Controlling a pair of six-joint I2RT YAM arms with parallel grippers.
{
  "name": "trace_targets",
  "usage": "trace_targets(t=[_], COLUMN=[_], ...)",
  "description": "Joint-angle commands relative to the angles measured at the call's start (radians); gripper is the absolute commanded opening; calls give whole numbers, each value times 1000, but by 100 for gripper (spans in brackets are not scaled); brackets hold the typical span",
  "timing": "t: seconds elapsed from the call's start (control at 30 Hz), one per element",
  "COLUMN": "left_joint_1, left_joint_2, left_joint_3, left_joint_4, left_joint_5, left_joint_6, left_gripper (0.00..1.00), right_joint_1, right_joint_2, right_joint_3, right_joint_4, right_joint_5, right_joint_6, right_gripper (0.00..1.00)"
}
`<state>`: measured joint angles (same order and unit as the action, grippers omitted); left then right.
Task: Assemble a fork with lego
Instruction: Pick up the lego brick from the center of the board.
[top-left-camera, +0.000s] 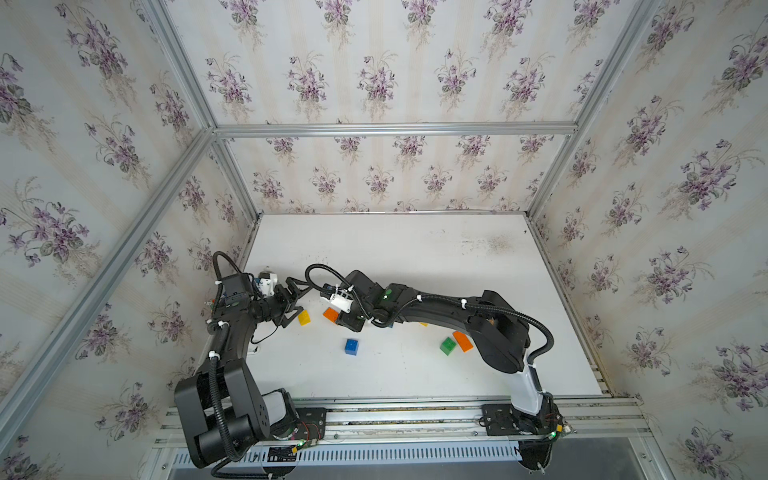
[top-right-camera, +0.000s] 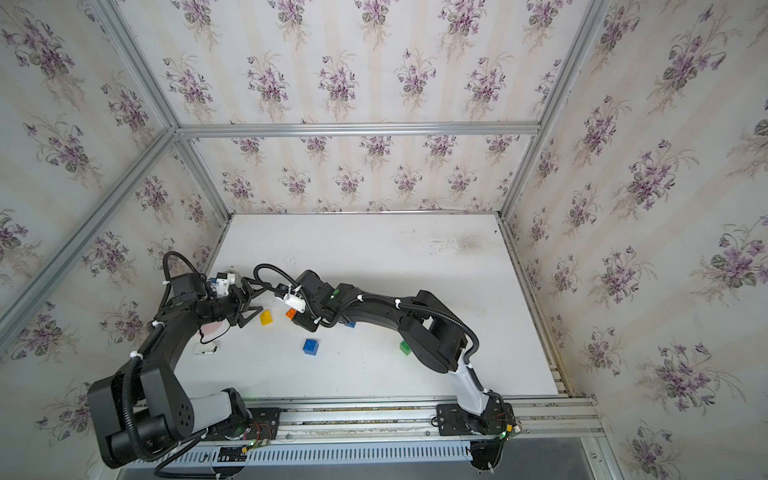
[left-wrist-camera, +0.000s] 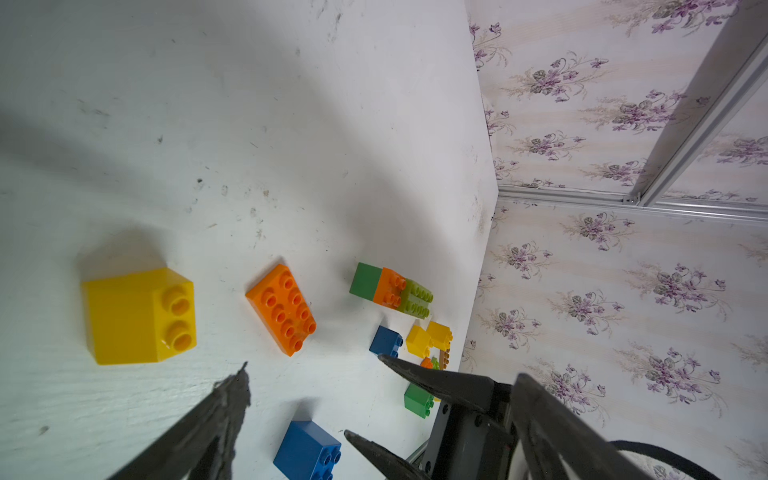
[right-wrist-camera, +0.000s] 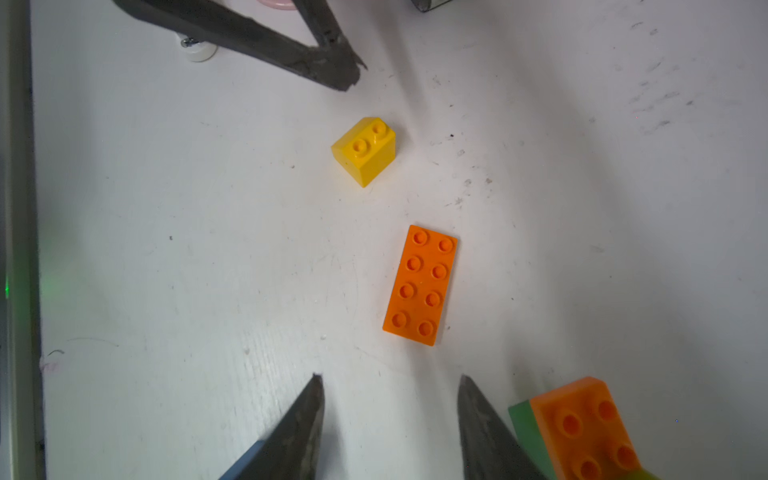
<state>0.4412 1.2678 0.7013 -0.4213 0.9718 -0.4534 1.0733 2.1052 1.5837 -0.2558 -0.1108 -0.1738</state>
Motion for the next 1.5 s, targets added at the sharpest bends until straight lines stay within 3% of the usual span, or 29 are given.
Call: trace_targets(t=[0.0,0.47,0.73,1.07,1.33,1.47], left_joint_1=[13,17,31,58,65,64], left_joint_2=[5,24,30,42,46,47], left_joint_3=[-6,-21,-23,-34,-36,-37], left_joint_4=[10,34,33,40,39,43], left_joint_5=[32,47,42,50,51,56], left_joint_6=[8,-4,-4,-12,-10,-11], left_gripper=[100,100,100,100,100,100], right_joint_1=[6,9,9,9,9,8], right_joint_2=[34,204,233,259,262,239], right_joint_3=[29,203,209,218,231,224], right_joint_4=[10,-93,-109,-122,-159,-175], right_joint_5=[55,90,97,118,133,141], right_joint_6=[85,168,189,178,157,136], right_gripper=[53,55,53,46,35,47])
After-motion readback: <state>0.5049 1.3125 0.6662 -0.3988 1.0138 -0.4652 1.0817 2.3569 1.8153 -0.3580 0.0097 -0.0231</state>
